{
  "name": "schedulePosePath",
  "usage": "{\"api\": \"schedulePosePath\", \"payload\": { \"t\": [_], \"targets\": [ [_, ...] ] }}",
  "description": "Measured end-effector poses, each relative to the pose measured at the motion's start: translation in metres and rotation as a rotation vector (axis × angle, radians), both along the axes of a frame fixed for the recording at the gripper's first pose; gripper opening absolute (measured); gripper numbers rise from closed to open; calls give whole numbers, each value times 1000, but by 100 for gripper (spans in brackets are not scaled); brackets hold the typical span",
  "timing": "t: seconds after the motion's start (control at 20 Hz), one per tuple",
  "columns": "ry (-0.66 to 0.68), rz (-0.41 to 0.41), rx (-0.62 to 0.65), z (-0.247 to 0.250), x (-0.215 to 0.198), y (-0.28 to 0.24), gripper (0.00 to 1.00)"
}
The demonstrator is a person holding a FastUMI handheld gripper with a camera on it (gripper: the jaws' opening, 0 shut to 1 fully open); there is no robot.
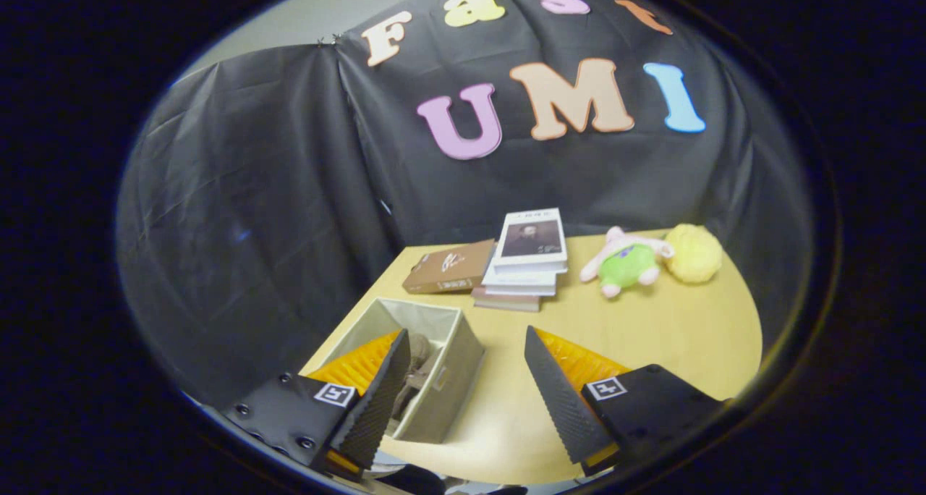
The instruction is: Open the storage box then place both shoes into the box .Put the left shoe in first, then the right shoe, with the right side of both shoes facing outward in a uniform manner.
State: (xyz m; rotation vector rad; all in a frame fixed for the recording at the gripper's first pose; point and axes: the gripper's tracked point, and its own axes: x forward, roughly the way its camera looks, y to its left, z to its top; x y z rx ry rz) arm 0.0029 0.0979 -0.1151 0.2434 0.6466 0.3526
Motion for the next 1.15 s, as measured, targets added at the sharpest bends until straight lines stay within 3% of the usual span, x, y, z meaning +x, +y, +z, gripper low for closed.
{"api": "schedulePosePath", "payload": {
  "t": [0.5, 0.9, 1.15],
  "targets": [
    [-308, -169, -139, 48, 13, -141, 99],
    [-460, -290, -175, 75, -2, -212, 99],
    [-480, -370, -172, 80, -4, -242, 99]
  ]
}}
